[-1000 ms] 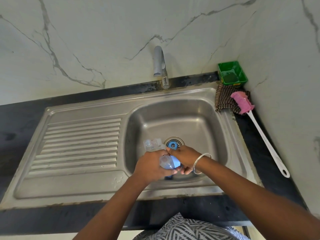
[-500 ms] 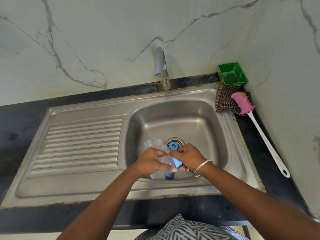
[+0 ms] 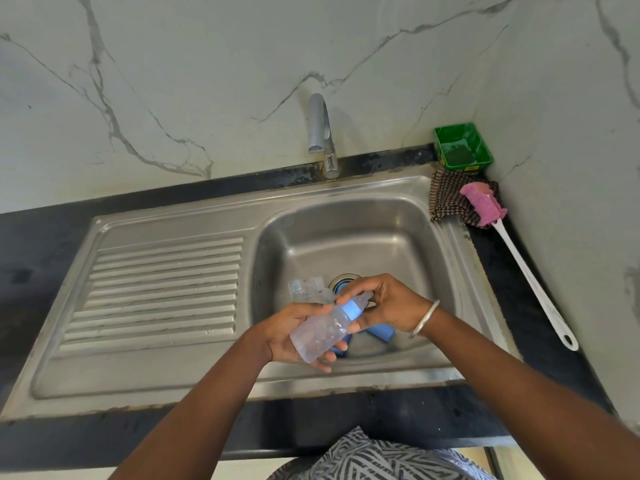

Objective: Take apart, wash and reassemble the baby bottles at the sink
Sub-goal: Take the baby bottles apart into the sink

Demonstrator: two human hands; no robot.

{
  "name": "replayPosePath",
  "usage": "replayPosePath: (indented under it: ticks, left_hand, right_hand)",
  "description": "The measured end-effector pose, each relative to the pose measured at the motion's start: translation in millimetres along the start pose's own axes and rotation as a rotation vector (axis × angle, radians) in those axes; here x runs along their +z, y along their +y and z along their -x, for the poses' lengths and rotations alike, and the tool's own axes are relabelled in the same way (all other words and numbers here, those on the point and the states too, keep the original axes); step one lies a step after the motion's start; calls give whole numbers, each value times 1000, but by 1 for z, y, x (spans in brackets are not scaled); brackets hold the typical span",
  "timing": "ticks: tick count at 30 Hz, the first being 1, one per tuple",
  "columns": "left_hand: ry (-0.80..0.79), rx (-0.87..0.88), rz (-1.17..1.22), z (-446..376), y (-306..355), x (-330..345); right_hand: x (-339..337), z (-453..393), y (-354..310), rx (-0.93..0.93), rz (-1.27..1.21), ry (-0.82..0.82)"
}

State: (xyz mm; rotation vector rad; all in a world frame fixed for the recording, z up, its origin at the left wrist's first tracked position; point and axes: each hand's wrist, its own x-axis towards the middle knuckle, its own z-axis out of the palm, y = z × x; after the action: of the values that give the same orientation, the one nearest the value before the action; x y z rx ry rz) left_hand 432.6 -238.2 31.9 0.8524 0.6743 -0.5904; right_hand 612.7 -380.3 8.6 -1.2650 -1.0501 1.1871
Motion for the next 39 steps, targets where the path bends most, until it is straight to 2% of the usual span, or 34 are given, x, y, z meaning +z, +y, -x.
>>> replayPosePath:
  ticks: [7, 10, 12, 15, 17, 20, 24, 27, 33, 36, 39]
  left_hand:
    - [-145, -102, 84, -5, 6, 2]
    - [-87, -148, 132, -7, 6, -8]
    - [25, -188, 75, -9, 9, -12]
    - [391, -246, -258, -20, 12, -2]
    - [589, -170, -531, -30, 12, 12]
    - [644, -63, -992, -49, 7, 18]
    - [596, -81, -1269, -79, -10, 13]
    - [521, -98, -1285, -100, -19, 15]
    - [486, -133, -1278, -133, -25, 21]
    - [490, -95, -1135, -142, -23, 25]
    - [565, 58, -950, -142, -16, 29]
  right_hand:
    - [-4, 9, 11, -58, -190, -10]
    - [-17, 18, 19, 17, -239, 128]
    - [-28, 24, 21, 80, -142, 230]
    - [-38, 26, 29, 198, 107, 413]
    - [-42, 24, 36, 275, 171, 581]
    - [-45, 26, 42, 359, 112, 707]
    - [-44, 31, 43, 422, 104, 690]
    - [-43, 35, 45, 443, 123, 686]
    - [-33, 37, 44, 469, 165, 673]
    - [-30, 38, 43, 477, 193, 665]
    - [-29, 39, 44, 488, 203, 681]
